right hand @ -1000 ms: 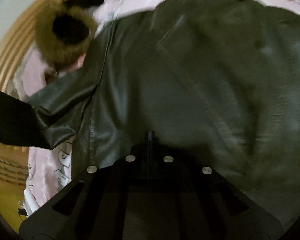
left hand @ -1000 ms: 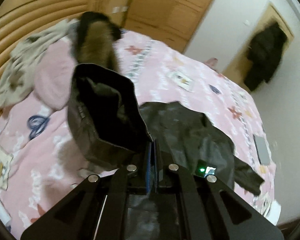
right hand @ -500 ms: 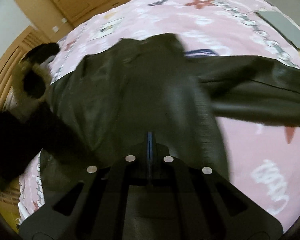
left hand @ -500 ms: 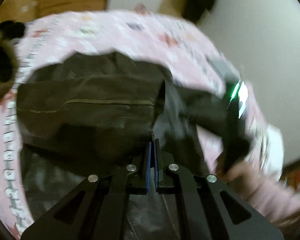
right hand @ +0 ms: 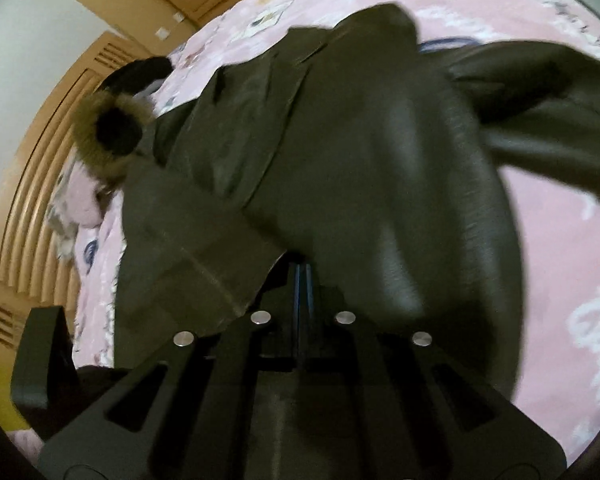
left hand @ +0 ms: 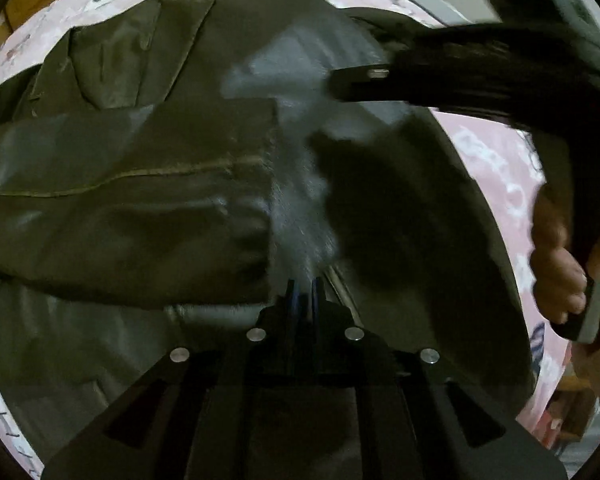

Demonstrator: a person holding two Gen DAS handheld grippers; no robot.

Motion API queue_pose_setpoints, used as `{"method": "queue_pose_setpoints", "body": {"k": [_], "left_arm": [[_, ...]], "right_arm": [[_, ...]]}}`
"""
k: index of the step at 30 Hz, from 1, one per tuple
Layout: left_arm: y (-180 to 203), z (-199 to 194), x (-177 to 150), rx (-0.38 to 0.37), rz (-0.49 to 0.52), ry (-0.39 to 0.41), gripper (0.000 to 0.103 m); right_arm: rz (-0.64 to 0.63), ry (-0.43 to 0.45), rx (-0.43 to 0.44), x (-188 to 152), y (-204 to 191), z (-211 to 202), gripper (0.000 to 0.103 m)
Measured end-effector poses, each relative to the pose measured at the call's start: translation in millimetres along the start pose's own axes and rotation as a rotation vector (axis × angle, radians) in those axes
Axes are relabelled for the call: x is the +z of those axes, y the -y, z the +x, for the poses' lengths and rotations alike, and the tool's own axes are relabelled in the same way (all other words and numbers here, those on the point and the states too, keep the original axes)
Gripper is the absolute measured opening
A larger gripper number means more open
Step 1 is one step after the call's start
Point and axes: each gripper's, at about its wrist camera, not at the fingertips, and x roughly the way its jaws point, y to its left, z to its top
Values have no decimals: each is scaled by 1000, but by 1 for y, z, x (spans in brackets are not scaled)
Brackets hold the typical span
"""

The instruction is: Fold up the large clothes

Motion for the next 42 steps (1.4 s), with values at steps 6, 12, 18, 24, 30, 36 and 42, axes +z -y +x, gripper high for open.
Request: {"method": "queue_pose_setpoints", "body": {"k": [6,12,18,24,30,36,42], "left_arm": [[-12,-43,-34,-16,-66,13,31],[-49,-69,-53,57,-168,-23,39],[-92,-79,-73,118,-269,-50,45],[-121,-81,-79,115,-359,-47,46],[-125,-84,-75,134,-381,-44,50],[-138,-101,-68,168,-439,-29,52],[-164,-117,-49,218,-504,-7,54]], "right_arm": [[91,-26,119,-2,-15,10,9],[157,-39,139,-3,-23,28,62],[215,-15,107,-2,-18,47,62],[238,-17,107,3,-19,64,31],[181,40,38,9,-35,49,2],[140,168,11,12,-53,-15,2],[198,240,-14,-13,-44,-76,2]]}}
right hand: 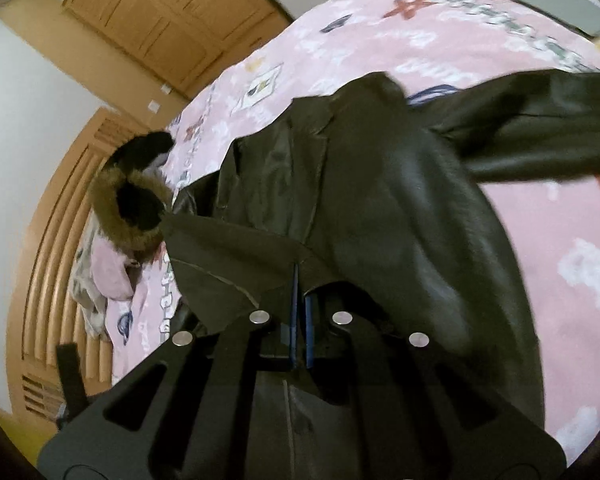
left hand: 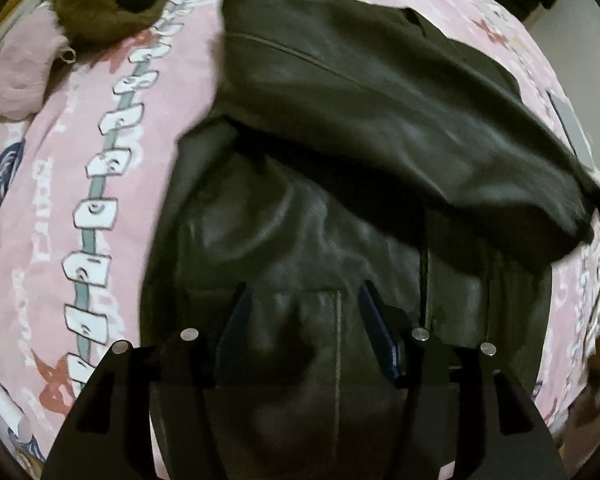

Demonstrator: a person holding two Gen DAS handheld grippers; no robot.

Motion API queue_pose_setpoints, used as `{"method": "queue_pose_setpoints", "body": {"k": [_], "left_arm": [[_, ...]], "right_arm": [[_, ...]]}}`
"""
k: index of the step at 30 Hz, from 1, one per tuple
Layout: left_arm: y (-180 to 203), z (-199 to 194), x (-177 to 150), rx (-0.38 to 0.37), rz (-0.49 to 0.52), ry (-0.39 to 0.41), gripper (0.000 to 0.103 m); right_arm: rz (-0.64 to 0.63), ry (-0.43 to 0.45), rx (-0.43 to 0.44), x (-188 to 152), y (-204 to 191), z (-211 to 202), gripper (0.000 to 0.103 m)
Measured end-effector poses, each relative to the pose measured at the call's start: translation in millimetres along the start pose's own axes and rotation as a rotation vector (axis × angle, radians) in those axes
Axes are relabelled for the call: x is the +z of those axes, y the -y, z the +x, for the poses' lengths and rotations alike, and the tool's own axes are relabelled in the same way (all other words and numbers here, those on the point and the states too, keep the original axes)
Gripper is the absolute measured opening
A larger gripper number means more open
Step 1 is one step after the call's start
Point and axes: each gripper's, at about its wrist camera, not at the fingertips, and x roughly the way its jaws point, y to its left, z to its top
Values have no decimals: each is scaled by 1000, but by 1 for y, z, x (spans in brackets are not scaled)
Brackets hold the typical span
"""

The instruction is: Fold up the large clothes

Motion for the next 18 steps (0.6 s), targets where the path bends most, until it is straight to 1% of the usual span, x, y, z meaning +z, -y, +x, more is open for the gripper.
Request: {"method": "queue_pose_setpoints", "body": {"k": [3,4,6,7,8,9,11,13,15,16,18], "left_arm": [[-3,0,15,31,-9,17,54],[-3,3,24,48,-14,26,54],[0,7,43,80,-12,47,55],[1,10,50,98,-14,59,57],[3,14,59,115,-12,68,58],[4,22,72,129,-19,68,58],[4,39,90,150,-42,48,58],[4,59,99,188,-75,15,58],[4,77,103,285,-103,-5,58],[5,82,102,318,-105,-13,58],[6,94,99,400,-108,-38,58]], "right_arm": [[80,3,-7,-12,22,-22,2],[118,3,-23,-20,35,-29,2],[173,-7,-41,-32,55,-35,2],[212,-22,-70,-43,71,-34,2],[230,-34,-88,-48,79,-32,2],[276,-52,-101,-58,95,-27,2],[323,-73,-99,-68,111,-19,2],[330,-88,-96,-73,120,-9,2],[302,-106,-106,-75,121,-5,2],[295,-117,-108,-75,122,-3,2],[288,-170,-104,-78,124,4,2]]}}
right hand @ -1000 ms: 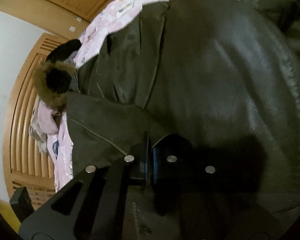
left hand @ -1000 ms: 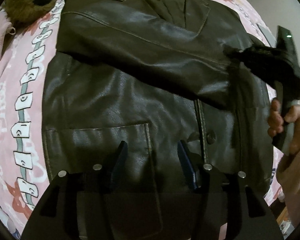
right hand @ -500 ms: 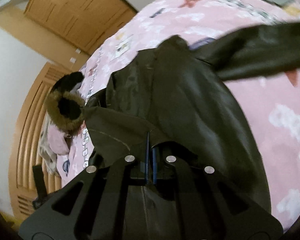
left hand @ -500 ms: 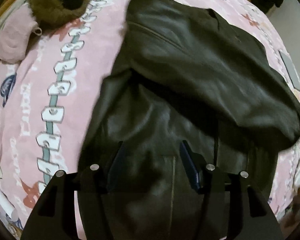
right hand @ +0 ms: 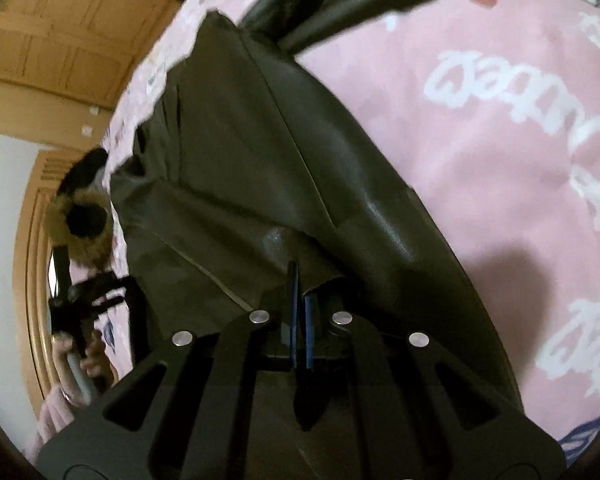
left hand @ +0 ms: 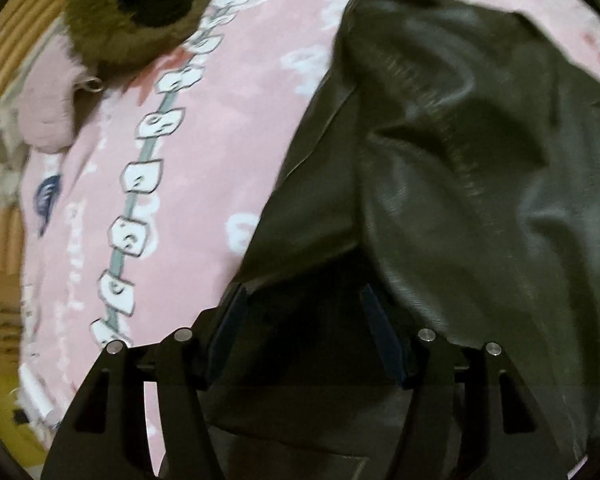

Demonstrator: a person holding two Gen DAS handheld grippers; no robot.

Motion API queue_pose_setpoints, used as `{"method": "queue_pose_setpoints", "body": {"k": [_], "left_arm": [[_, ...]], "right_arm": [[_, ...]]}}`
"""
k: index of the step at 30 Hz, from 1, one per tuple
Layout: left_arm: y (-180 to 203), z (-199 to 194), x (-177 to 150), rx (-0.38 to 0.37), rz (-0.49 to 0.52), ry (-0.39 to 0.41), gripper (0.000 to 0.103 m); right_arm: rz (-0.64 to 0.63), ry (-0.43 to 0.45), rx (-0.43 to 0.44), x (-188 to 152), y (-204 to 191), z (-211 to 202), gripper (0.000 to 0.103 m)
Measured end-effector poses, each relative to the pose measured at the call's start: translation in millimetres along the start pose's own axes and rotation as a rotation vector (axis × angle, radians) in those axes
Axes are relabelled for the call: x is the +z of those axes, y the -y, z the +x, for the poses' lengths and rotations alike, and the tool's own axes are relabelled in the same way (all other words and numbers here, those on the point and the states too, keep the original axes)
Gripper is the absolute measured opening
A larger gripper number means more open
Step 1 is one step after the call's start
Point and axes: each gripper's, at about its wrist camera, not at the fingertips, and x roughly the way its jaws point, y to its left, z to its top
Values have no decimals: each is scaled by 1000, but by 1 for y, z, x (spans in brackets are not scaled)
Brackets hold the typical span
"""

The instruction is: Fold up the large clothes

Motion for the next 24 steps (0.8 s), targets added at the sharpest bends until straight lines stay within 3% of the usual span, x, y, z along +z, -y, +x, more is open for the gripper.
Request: {"method": "queue_pose_setpoints", "body": {"k": [3,8,12,14,18,19,24], "left_arm": [[7,1,-4,72,33,-10,58],[12,-30,-9,107,58,-6,58],[24,-63,-8,134,68,14,58],[31,-74,-8,127,50,13,58],[43,-84,-2,112,10,6,58],[45,-85,0,109,8,4,58],[31,-85,29,102,-28,2,58]], "right_arm": [[-21,-42,28,-3,7,4,2],[-82,-62,39,-10,4,3,4],[-61,-98,73,-9,11,8,5],[-59,-108,81,-7,17,6,15],[-46,-120,99,-8,34,-3,15],[-35,-115,94,-9,39,-9,20],[-9,-78,27,-6,49,-33,21]]}}
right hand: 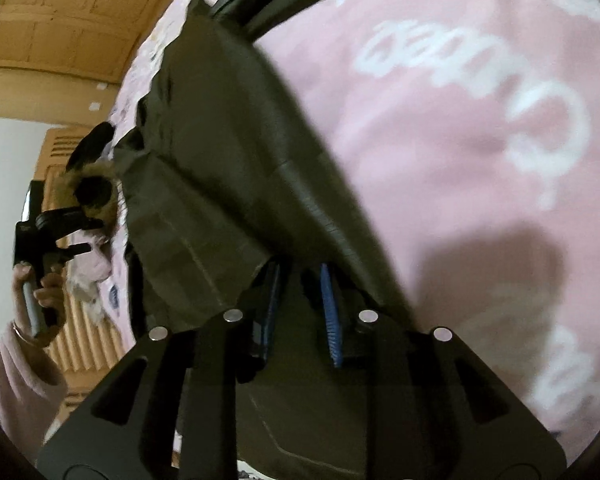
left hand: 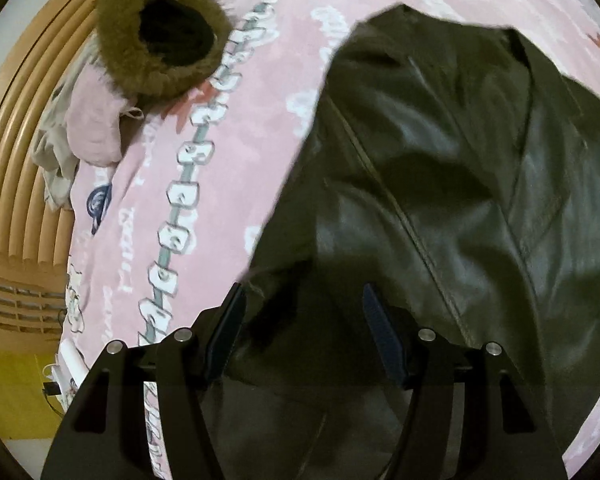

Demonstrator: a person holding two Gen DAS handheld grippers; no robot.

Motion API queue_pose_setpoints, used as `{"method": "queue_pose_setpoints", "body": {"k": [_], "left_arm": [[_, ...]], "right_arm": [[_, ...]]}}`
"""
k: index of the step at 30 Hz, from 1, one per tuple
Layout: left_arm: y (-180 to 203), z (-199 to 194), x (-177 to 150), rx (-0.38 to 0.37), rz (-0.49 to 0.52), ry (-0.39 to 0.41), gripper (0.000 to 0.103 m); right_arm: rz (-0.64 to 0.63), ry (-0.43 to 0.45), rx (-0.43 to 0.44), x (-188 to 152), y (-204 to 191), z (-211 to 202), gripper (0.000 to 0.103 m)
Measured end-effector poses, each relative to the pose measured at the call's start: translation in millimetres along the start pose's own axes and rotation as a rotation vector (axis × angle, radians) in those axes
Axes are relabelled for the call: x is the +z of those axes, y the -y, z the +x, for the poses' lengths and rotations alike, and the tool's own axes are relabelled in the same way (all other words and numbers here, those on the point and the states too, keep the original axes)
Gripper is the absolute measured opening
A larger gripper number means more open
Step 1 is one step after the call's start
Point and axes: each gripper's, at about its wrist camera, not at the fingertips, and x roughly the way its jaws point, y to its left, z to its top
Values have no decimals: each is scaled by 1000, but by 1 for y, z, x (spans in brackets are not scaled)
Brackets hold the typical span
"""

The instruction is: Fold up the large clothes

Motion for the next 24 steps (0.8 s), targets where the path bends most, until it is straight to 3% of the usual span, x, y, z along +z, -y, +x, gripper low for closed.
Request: {"method": "queue_pose_setpoints", "body": {"k": [7,11,14,16,18,20,23,24], "left_arm": [[-7,20,103,-7,47,69,58],[10,50,163,-51,142,5,59],[24,72,192,-39,187,-26,59],[33,91,203,-51,210,-78,59],[43,112,208,-2,236,-100,59],[42,123,210,51,192,-84,58],[1,143,218,52,-84,-114,58],[-8,149,220,57,-128,-128,56]], "right_arm": [[35,129,-46,29,-16,-22,24],[26,178,4,47,-57,-12,24],[-45,141,80,54,-95,6,24],[-109,48,134,53,-116,34,25],[-156,-43,50,49,-124,66,25],[-156,-101,-22,42,-122,98,25],[-152,-76,-54,35,-120,122,22],[-157,-64,-53,33,-123,126,22]]}}
